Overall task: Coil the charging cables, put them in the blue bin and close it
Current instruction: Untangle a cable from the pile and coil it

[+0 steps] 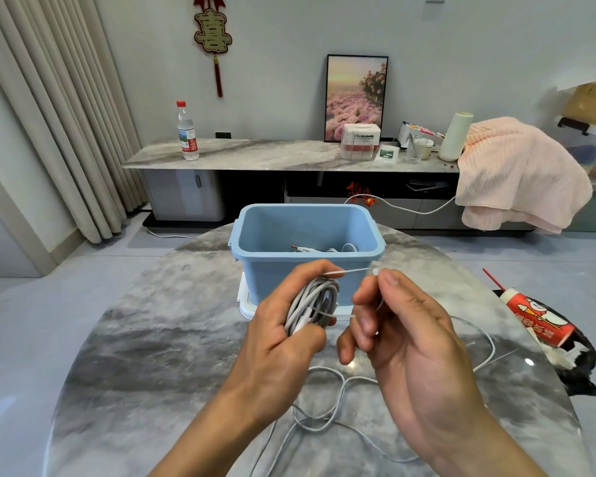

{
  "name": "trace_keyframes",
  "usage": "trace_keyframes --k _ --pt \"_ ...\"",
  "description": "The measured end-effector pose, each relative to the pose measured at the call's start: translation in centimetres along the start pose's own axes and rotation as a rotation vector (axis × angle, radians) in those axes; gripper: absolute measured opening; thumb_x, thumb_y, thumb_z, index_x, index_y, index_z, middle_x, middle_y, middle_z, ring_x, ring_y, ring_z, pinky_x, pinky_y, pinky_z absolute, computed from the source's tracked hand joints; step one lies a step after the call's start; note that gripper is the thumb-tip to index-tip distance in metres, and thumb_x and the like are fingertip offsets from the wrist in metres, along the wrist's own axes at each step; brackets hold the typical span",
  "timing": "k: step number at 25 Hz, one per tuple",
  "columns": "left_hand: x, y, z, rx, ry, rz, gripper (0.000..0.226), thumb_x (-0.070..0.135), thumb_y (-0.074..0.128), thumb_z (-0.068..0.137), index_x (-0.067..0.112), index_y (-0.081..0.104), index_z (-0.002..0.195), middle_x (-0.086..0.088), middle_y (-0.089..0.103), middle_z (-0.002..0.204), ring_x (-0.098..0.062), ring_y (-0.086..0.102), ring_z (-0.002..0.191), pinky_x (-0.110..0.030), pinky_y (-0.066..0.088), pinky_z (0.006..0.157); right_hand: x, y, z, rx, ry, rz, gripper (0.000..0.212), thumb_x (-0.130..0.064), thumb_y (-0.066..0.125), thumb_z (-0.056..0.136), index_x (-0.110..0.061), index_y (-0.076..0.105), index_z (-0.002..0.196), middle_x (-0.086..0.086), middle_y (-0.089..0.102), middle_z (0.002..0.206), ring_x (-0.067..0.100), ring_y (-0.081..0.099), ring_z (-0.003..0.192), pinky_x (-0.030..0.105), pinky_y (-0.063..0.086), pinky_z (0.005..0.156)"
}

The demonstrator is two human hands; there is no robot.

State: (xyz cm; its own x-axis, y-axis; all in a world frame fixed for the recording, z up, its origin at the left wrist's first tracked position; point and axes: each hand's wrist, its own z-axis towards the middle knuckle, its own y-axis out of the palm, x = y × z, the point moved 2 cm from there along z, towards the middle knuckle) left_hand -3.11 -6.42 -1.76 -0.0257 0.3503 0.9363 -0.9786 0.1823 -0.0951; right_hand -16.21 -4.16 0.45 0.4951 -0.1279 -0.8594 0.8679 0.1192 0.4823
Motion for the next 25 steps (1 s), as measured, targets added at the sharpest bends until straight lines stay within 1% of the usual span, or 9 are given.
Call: trace_keyframes --k 3,6,7,10,12,15,18,22,25 --pt "-0.1 0.0 0.0 -0.004 0.007 -0.014 0.065 -0.002 0.047 0.062 0.037 0.063 0.111 -0.005 0.067 0.103 -0.031 0.061 0.094 -0.049 0.053 0.081 0.0 -0.1 0.1 0.005 0.002 -0.001 0.028 -0.03 0.056 0.082 -0.008 0.067 0.07 0.006 0.041 0.058 0.017 0.041 0.051 0.033 0.045 0.048" --pt "-0.1 0.0 0.0 -0.004 0.007 -0.016 0.065 -0.002 0.047 0.061 0.035 0.063 0.112 -0.005 0.067 0.104 -0.03 0.062 0.095 -0.045 0.055 0.081 -0.1 -0.2 0.0 -0.001 -0.002 -0.004 0.028 -0.029 0.055 0.085 -0.008 0.067 0.071 0.006 0.041 0.059 0.016 0.041 0.051 0.033 0.045 0.048" --pt "-0.1 0.1 0.0 -0.009 0.01 -0.016 0.065 -0.002 0.047 0.061 0.033 0.062 0.114 -0.007 0.066 0.102 -0.032 0.062 0.094 -0.046 0.054 0.08 -0.1 -0.2 0.0 -0.003 -0.003 -0.014 0.028 -0.028 0.054 0.086 -0.007 0.066 0.071 0.006 0.041 0.059 0.016 0.041 0.052 0.033 0.045 0.048" --pt "-0.5 0.2 0.2 -0.049 0.003 -0.053 0.067 -0.004 0.046 0.062 0.019 0.057 0.124 -0.017 0.061 0.093 -0.046 0.055 0.083 -0.06 0.05 0.074 0.1 -0.2 0.0 0.004 0.015 -0.039 0.028 -0.029 0.057 0.085 -0.007 0.067 0.071 0.006 0.041 0.058 0.016 0.04 0.051 0.032 0.045 0.047" --pt "-0.8 0.2 0.2 -0.058 -0.003 -0.077 0.067 -0.005 0.046 0.063 0.015 0.054 0.126 -0.019 0.06 0.091 -0.046 0.055 0.08 -0.061 0.049 0.071 0.2 -0.2 0.1 0.0 0.019 -0.058 0.027 -0.03 0.062 0.085 -0.007 0.067 0.071 0.006 0.042 0.058 0.016 0.041 0.052 0.031 0.045 0.047" --pt "-0.6 0.2 0.3 -0.058 0.009 -0.102 0.066 -0.007 0.045 0.062 0.019 0.058 0.121 -0.016 0.063 0.094 -0.04 0.06 0.081 -0.049 0.052 0.074 0.2 -0.4 0.1 -0.005 -0.009 -0.138 0.031 -0.033 0.061 0.09 -0.007 0.069 0.075 0.007 0.043 0.061 0.017 0.043 0.053 0.032 0.047 0.049" --pt "-0.2 0.5 0.1 -0.074 0.031 -0.161 0.063 -0.013 0.042 0.062 0.018 0.059 0.114 -0.005 0.067 0.088 -0.019 0.063 0.074 -0.023 0.051 0.07 0.3 -0.6 0.2 -0.056 0.0 -0.162 0.032 -0.031 0.054 0.093 -0.006 0.071 0.082 0.01 0.048 0.067 0.02 0.047 0.057 0.033 0.049 0.053" --pt "0.0 0.8 0.0 -0.132 0.018 -0.237 0.062 -0.017 0.038 0.063 0.01 0.056 0.116 -0.001 0.057 0.072 -0.017 0.052 0.058 -0.023 0.047 0.058 0.3 -0.4 0.3 -0.125 0.002 -0.145 0.033 -0.031 0.051 0.092 -0.007 0.072 0.086 0.009 0.05 0.068 0.019 0.049 0.058 0.032 0.05 0.054" --pt "0.4 0.9 -0.1 -0.161 0.006 -0.287 0.061 -0.018 0.037 0.064 0.008 0.057 0.116 0.001 0.052 0.068 -0.012 0.053 0.057 -0.023 0.046 0.054 0.3 -0.4 0.2 -0.147 0.009 -0.172 0.027 -0.028 0.056 0.094 -0.006 0.072 0.088 0.007 0.054 0.066 0.019 0.051 0.054 0.032 0.051 0.053"
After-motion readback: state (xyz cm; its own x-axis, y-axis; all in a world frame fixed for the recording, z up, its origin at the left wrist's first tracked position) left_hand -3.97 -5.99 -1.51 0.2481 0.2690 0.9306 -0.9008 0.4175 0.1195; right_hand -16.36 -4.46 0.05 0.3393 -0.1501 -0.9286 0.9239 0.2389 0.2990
